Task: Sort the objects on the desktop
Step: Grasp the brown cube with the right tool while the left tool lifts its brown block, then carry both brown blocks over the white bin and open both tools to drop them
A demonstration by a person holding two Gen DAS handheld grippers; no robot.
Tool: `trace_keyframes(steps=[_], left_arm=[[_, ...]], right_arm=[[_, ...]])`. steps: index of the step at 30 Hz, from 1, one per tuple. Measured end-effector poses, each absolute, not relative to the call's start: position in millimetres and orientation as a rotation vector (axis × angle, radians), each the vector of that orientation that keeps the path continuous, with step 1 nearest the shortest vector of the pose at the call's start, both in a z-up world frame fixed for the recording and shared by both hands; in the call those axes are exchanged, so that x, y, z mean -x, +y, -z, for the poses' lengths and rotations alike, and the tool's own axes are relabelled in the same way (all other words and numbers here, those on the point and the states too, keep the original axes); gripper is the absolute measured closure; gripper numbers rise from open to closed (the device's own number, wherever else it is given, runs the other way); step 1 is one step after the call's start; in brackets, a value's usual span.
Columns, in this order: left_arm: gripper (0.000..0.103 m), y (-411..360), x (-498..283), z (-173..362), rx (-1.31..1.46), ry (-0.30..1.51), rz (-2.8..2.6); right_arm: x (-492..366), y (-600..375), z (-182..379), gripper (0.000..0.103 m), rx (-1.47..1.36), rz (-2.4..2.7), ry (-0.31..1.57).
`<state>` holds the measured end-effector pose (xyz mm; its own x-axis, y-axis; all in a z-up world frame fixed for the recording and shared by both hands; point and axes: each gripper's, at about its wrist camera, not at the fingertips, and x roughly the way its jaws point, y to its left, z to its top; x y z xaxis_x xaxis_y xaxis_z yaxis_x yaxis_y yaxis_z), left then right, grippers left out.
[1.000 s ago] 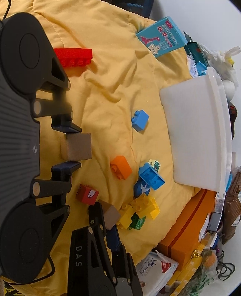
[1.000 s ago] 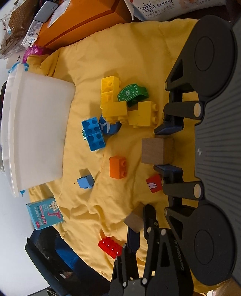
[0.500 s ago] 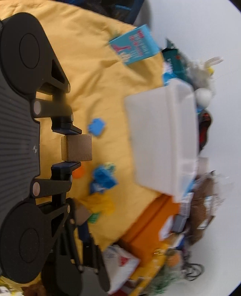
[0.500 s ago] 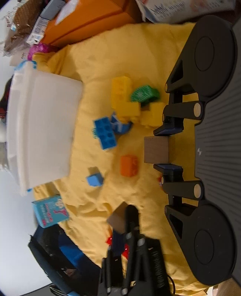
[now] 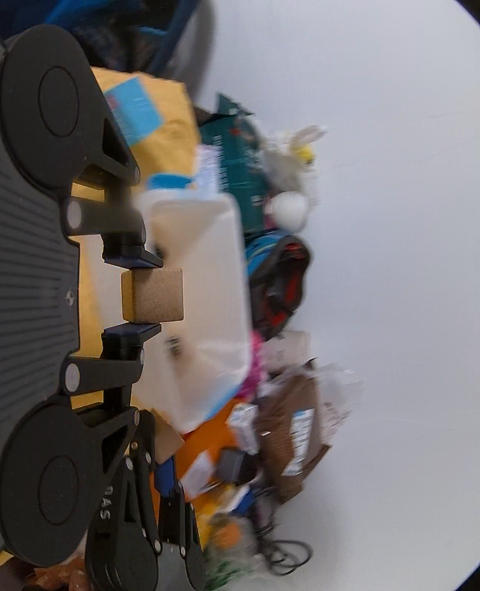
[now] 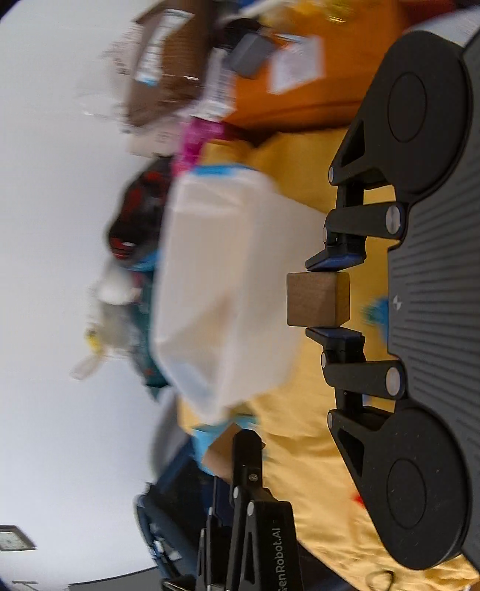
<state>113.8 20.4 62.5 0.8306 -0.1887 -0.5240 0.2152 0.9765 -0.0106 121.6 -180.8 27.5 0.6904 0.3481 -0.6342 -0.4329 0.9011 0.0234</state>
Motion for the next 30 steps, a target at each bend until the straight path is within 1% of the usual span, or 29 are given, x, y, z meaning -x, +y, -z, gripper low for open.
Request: trace_keyframes(steps=[4,9,10,12,13,16,19,20,21,23,26,30], left_arm=[[0.07,20,-145,-71,-0.064,0.522,0.191],[0.07,17,-189,-56,-0.069,0.539,0.17],[0.07,16,-197,-50,-0.068,0.549,0.165],[0.07,15,-217,-35,-0.078,0.611,0.15],[0.07,14,-223,-27,-0.082,0.646,0.144],[0.07,15,-229,-18,-0.079,0.669,0.14],[0.07,16,-227,-19,-0.076,0.635,0.164],[0.07,15,-228,-21,-0.074,0.633,0.165],[0.069,15,-230,-20,-0.073,0.635,0.163],[0.068,16,-230,-20,-0.074,0.648,0.151],[0.067,22,-221,-21,-0.059,0.644,0.162],[0.067,28,-203,-23,-0.033,0.639,0.172]], right_arm=[[-146,-177,-48,0.068,0.113,-0.423,0.608],[-182,-173,-44,0.07,0.053,-0.414,0.615],[-189,-171,-41,0.071,0.051,-0.411,0.619],[-200,-168,-34,0.08,0.073,-0.399,0.628],[-206,-166,-31,0.08,0.08,-0.39,0.646],[-211,-170,-27,0.08,0.046,-0.373,0.666],[-207,-178,-28,0.079,0.037,-0.366,0.661],[-207,-180,-26,0.078,0.033,-0.366,0.674],[-204,-182,-25,0.074,0.024,-0.364,0.69],[-194,-183,-20,0.071,0.004,-0.374,0.706],[-166,-181,-14,0.07,0.025,-0.403,0.688],[-146,-176,6,0.069,0.048,-0.419,0.724]])
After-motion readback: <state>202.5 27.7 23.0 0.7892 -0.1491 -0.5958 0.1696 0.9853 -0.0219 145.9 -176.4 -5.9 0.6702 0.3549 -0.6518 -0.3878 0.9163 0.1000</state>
